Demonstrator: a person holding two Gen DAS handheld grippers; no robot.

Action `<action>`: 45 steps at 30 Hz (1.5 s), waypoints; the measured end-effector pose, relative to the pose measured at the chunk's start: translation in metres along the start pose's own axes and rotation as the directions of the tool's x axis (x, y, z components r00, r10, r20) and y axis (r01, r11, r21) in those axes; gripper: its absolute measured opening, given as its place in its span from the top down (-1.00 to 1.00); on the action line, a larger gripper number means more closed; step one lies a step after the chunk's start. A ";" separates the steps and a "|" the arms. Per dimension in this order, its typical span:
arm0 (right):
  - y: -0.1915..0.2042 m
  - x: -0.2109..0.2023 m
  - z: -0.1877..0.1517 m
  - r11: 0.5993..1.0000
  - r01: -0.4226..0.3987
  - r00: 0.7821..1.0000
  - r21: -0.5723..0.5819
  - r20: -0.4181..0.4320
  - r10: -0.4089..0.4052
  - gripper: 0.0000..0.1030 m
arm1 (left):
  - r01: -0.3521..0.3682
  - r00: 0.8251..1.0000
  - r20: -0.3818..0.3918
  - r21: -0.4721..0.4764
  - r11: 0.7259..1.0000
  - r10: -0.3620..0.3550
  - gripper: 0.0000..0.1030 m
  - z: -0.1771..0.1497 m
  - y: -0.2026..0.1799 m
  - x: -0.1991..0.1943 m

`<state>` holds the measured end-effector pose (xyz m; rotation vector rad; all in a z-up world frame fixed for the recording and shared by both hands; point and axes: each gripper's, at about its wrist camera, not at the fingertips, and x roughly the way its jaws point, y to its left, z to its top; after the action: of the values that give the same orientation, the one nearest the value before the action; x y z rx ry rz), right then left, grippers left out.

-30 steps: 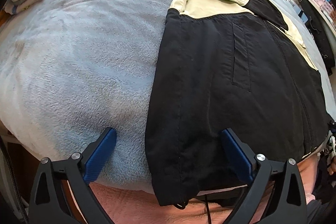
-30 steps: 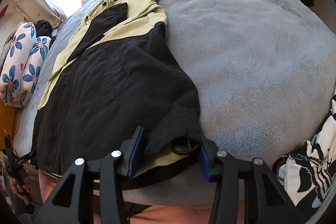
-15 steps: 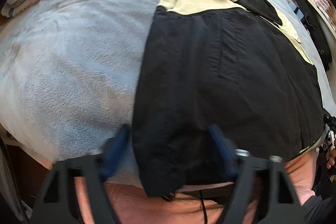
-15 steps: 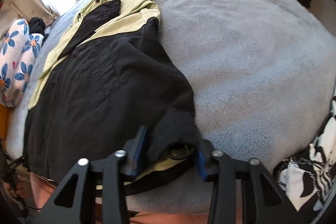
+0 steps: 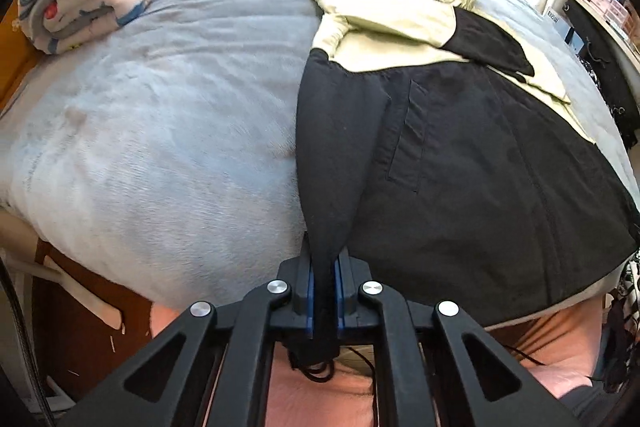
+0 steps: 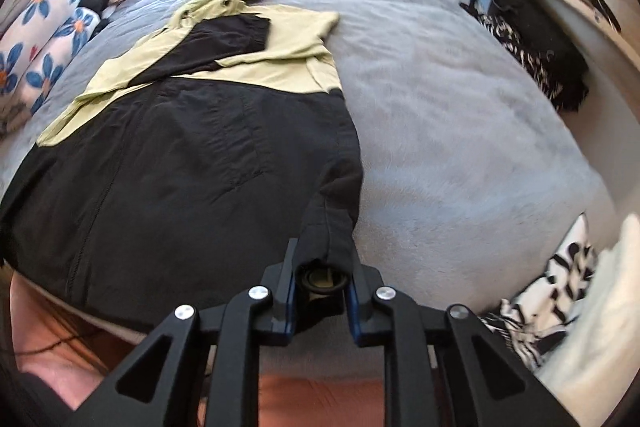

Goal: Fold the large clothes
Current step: 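Lift the hem with both grippers and fold it toward the hood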

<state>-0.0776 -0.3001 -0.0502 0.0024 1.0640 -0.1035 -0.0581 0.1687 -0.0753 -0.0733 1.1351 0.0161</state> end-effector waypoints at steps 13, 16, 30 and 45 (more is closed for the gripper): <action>0.007 -0.039 -0.006 0.998 -0.048 0.998 -0.030 -0.028 0.047 0.75 | 0.006 0.998 -0.060 -0.028 1.000 -0.008 0.92 -0.015 0.020 -0.037; 0.000 -0.037 0.008 0.998 -0.065 0.998 0.015 -0.019 0.065 0.76 | 0.026 0.997 -0.076 -0.064 0.998 -0.030 0.93 -0.002 0.022 -0.030; -0.001 0.007 0.190 0.992 -0.102 0.990 0.068 0.102 0.095 0.76 | 0.060 0.998 0.035 -0.115 0.992 -0.056 0.92 0.206 0.001 -0.002; 0.003 0.167 0.339 0.987 -0.106 0.993 0.124 0.061 0.099 0.07 | -0.012 1.000 0.023 -0.192 0.981 0.016 -0.14 0.371 -0.001 0.157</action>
<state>0.2985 -0.3289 -0.0313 0.1678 0.9994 -0.0777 0.3442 0.1883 -0.0613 -0.2367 1.1074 0.1389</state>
